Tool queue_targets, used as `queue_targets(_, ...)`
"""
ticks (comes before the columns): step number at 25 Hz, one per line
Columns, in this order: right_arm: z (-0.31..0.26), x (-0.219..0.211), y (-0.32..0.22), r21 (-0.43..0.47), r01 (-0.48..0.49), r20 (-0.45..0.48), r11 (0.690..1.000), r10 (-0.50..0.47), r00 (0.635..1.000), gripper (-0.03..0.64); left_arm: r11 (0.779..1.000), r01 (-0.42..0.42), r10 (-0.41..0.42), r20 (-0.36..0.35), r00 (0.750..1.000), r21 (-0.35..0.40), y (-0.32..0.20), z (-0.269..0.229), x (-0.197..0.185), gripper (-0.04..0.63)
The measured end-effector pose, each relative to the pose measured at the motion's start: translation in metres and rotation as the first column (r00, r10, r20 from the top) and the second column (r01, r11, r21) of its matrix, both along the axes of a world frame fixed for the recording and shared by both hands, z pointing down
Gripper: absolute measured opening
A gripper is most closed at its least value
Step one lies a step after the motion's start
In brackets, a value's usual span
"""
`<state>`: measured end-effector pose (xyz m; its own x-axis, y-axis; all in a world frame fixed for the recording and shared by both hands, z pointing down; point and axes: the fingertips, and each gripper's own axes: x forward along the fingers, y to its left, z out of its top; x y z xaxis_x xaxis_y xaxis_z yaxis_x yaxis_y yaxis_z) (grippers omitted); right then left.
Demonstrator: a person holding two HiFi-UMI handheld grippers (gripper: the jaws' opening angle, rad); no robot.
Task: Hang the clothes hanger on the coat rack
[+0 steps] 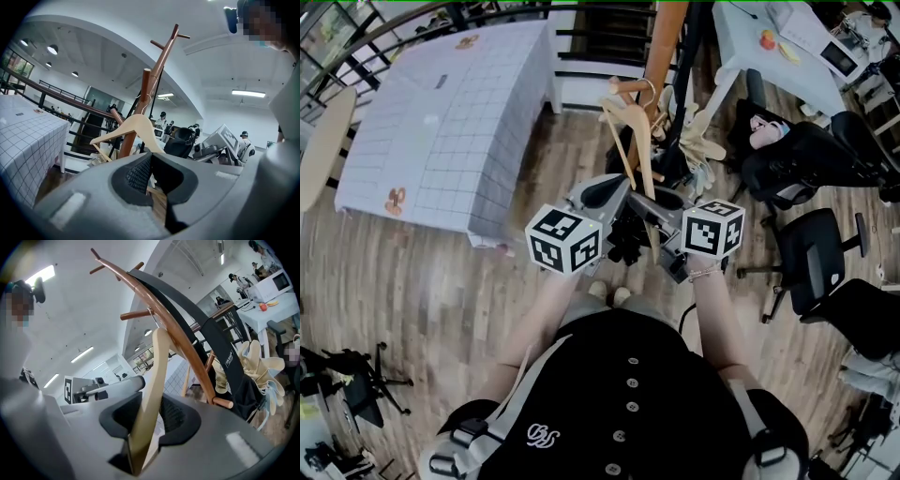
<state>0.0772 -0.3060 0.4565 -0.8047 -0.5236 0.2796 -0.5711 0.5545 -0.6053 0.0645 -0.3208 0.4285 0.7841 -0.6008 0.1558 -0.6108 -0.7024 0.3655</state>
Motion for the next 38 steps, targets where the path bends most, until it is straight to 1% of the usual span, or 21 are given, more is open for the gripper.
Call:
queue_targets(3, -0.001, 0.004, 0.0, 0.008, -0.01, -0.028, 1.0, 0.01, 1.0, 0.12, 1.0, -0.006, 0.006, 0.011, 1.0, -0.002, 0.003, 0.002, 0.001, -0.006)
queue_targets(5, -0.001, 0.008, 0.001, 0.025, -0.026, -0.065, 0.999, 0.028, 0.997, 0.124, 1.0, -0.011, 0.011, 0.019, 1.0, -0.003, 0.007, 0.003, 0.003, -0.006)
queue_targets(7, -0.002, 0.013, 0.0, 0.063, -0.054, -0.114, 0.997, 0.061, 0.992, 0.129, 1.0, -0.021, 0.021, 0.022, 1.0, -0.004, 0.011, 0.004, 0.006, -0.006)
queue_targets(10, -0.001, 0.024, -0.002, 0.12, -0.098, -0.183, 0.988, 0.119, 0.976, 0.109, 0.999, -0.037, 0.038, 0.03, 0.999, -0.006, 0.016, 0.005, 0.012, -0.006)
queue_targets(15, 0.003, 0.039, -0.001, 0.149, -0.137, -0.223, 0.979, 0.168, 0.96, 0.106, 0.999, -0.054, 0.054, 0.039, 0.998, -0.004, 0.022, 0.006, 0.021, -0.006)
queue_targets(20, -0.006, 0.056, -0.002, 0.202, -0.202, -0.229, 0.958, 0.247, 0.942, 0.106, 0.998, -0.067, 0.066, 0.041, 0.997, 0.009, 0.025, 0.003, 0.027, -0.006)
queue_targets(24, -0.021, 0.063, -0.002, 0.259, -0.218, -0.224, 0.941, 0.278, 0.934, 0.105, 0.997, -0.075, 0.074, 0.033, 0.997, 0.019, 0.027, -0.002, 0.03, -0.006)
queue_targets(25, -0.027, 0.062, 0.0, 0.279, -0.213, -0.222, 0.937, 0.278, 0.935, 0.101, 0.997, -0.077, 0.077, 0.03, 0.997, 0.025, 0.027, -0.005, 0.03, -0.006)
queue_targets(26, -0.033, 0.06, 0.002, 0.303, -0.2, -0.222, 0.932, 0.273, 0.936, 0.078, 0.996, -0.081, 0.08, 0.026, 0.996, 0.033, 0.028, -0.008, 0.031, -0.006)
queue_targets(27, -0.039, 0.057, 0.005, 0.329, -0.179, -0.225, 0.927, 0.261, 0.939, 0.027, 0.995, -0.084, 0.083, 0.023, 0.996, 0.043, 0.029, -0.012, 0.032, -0.006)
queue_targets(28, -0.045, 0.052, 0.007, 0.351, -0.155, -0.231, 0.923, 0.245, 0.942, 0.0, 0.995, -0.088, 0.087, 0.02, 0.996, 0.056, 0.03, -0.017, 0.033, -0.006)
queue_targets(30, -0.057, 0.044, 0.012, 0.384, -0.115, -0.241, 0.916, 0.219, 0.945, 0.0, 0.992, -0.091, 0.089, 0.02, 0.996, 0.084, 0.031, -0.026, 0.034, -0.006)
queue_targets(33, -0.073, 0.033, 0.017, 0.423, -0.091, -0.243, 0.902, 0.209, 0.947, 0.0, 0.989, -0.099, 0.096, 0.028, 0.995, 0.113, 0.031, -0.036, 0.033, -0.006)
queue_targets(35, -0.083, 0.028, 0.018, 0.453, -0.089, -0.239, 0.887, 0.217, 0.946, 0.0, 0.986, -0.1, 0.097, 0.032, 0.995, 0.132, 0.03, -0.042, 0.033, -0.006)
queue_targets(38, -0.095, 0.024, 0.017, 0.493, -0.124, -0.216, 0.861, 0.26, 0.941, 0.0, 0.98, -0.088, 0.08, 0.052, 0.995, 0.179, 0.03, -0.05, 0.029, -0.006)
